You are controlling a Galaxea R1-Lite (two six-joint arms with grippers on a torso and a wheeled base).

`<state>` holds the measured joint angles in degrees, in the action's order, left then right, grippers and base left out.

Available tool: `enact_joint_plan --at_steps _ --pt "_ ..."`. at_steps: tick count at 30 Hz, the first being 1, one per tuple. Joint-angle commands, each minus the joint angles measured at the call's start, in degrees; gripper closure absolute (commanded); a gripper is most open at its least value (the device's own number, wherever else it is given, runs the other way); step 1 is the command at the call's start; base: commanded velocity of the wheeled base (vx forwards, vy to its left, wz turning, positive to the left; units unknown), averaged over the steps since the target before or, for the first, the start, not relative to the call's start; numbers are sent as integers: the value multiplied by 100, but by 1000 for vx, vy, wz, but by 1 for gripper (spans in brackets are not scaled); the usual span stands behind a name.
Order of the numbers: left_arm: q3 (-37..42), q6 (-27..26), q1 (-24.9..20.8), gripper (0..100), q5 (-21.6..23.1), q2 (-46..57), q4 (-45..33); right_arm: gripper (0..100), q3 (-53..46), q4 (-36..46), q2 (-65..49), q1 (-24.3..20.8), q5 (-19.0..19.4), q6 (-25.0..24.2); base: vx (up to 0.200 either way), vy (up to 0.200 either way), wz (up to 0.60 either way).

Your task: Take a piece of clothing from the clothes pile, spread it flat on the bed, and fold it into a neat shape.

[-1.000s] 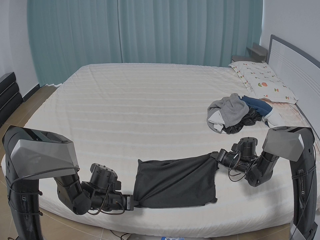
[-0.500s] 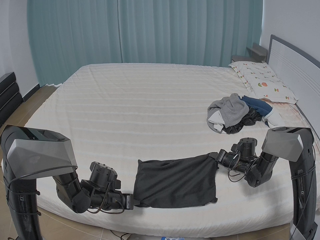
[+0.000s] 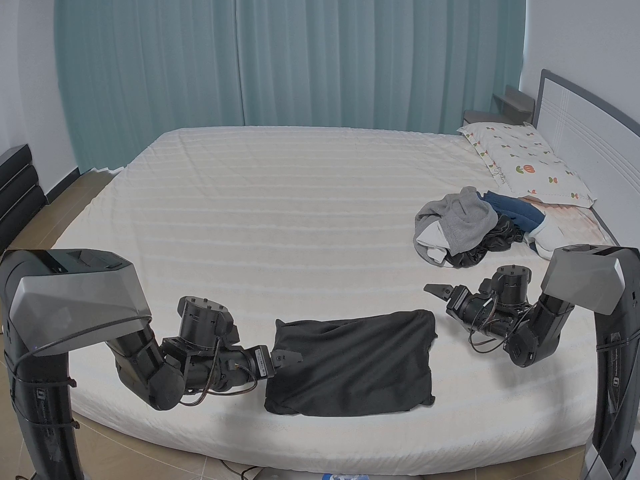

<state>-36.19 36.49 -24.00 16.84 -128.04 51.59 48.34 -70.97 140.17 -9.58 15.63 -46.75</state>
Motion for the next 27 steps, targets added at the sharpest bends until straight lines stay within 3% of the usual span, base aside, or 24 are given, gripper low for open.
enact_joint_plan --at_steps 1,8,14,18,19,23,27 --pt "-292 139 -43 0 -356 -600 527 0 -193 13 -192 185 28 -97 0 0 0" --pt "-1118 192 -8 0 -550 -951 554 0 -641 5 -306 150 459 -62 0 0 0" --pt "-1812 201 10 0 -1103 -1452 563 0 -668 5 -253 97 476 -53 0 0 0" --pt "-1927 201 1 0 -1130 -1558 554 0 -668 5 -253 70 476 -53 0 0 0" --pt "-1970 210 -8 100 -1139 -1593 554 0 -668 5 -253 62 476 -53 0 0 0" --pt "-2278 298 18 100 -1341 -1742 554 0 -676 5 -244 62 476 -45 0 0 0" --pt "-2577 746 27 100 -1780 -1812 554 0 -685 5 -244 53 476 -45 0 0 0"
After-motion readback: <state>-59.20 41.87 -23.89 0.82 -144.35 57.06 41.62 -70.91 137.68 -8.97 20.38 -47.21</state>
